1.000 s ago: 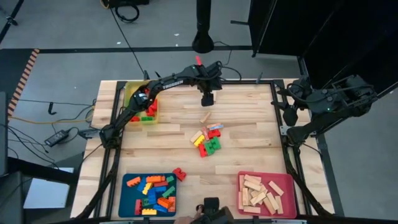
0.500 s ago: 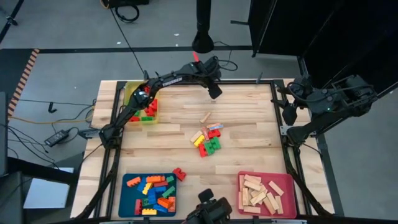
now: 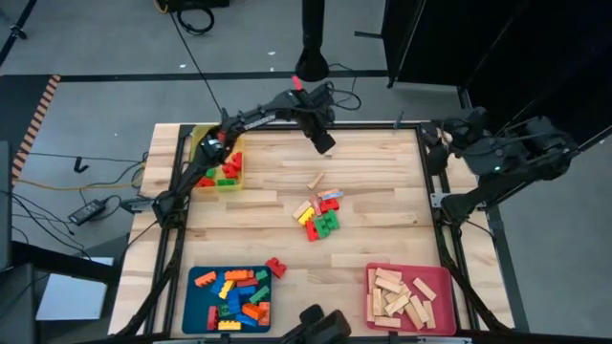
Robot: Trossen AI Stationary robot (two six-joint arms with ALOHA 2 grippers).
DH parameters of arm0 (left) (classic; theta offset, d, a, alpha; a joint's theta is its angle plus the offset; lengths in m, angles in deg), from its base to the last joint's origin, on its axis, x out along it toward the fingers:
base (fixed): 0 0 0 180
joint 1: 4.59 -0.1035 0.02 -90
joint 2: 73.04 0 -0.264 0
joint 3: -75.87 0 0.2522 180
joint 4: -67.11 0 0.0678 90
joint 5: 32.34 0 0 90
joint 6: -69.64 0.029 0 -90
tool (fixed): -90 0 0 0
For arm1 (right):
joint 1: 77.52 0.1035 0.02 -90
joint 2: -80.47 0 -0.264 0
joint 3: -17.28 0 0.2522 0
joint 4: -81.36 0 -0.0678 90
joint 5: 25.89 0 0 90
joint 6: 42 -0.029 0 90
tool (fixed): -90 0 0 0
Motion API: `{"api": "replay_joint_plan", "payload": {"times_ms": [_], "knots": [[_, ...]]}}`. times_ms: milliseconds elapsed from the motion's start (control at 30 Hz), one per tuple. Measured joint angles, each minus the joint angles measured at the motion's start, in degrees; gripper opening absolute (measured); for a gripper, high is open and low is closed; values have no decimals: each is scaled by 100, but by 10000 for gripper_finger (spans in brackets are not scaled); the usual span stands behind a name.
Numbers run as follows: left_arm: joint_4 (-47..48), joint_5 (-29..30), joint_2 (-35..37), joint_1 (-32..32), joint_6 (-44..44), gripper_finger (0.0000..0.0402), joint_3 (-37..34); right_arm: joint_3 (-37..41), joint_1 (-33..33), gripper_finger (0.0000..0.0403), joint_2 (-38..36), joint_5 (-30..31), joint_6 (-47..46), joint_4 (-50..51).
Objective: Sort blocks by size
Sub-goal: Put the wooden block into the red bin
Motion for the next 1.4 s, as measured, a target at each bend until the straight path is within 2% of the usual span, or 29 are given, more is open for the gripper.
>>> {"api": "replay_joint_plan", "payload": {"times_ms": [67, 133, 233, 333, 433, 533, 600, 800, 967, 1200, 1400], "knots": [[247, -213, 454, 38, -38, 3, 13, 174, -173, 242, 22, 282, -360, -1], [317, -151, 1078, 94, -40, 3, 11, 458, -503, 238, 53, 311, -861, -26], [298, 173, 2142, 180, -116, 2, 35, 993, -1293, 231, 185, -237, -1257, -244], [279, 734, 3096, 262, -158, 2, 34, 1592, -2095, 225, 479, -994, -594, -1308], [269, 1438, 3955, 402, -342, 2, 26, 2060, -2676, 224, 1003, -1896, 530, -3046], [280, 1914, 4623, 571, -420, 2, 35, 2219, -3070, 224, 1631, -2237, 940, -4518], [339, 2054, 4931, 674, -469, 2, 34, 2172, -3333, 224, 2118, -2337, 984, -4925], [739, 2102, 5418, 871, -729, 2, 17, 1917, -3972, 229, 3524, -3047, 835, -4845], [1417, 2104, 5467, 934, -729, 2, 17, 1917, -4299, 251, 4426, -3484, 1001, -5111], [1728, 2060, 5384, 942, -594, 2, 9, 1917, -4835, 289, 5161, -4789, 779, -5470], [1697, 2045, 5354, 942, -361, 2, 2, 1811, -5097, 292, 5474, -4931, 523, -5759]]}}
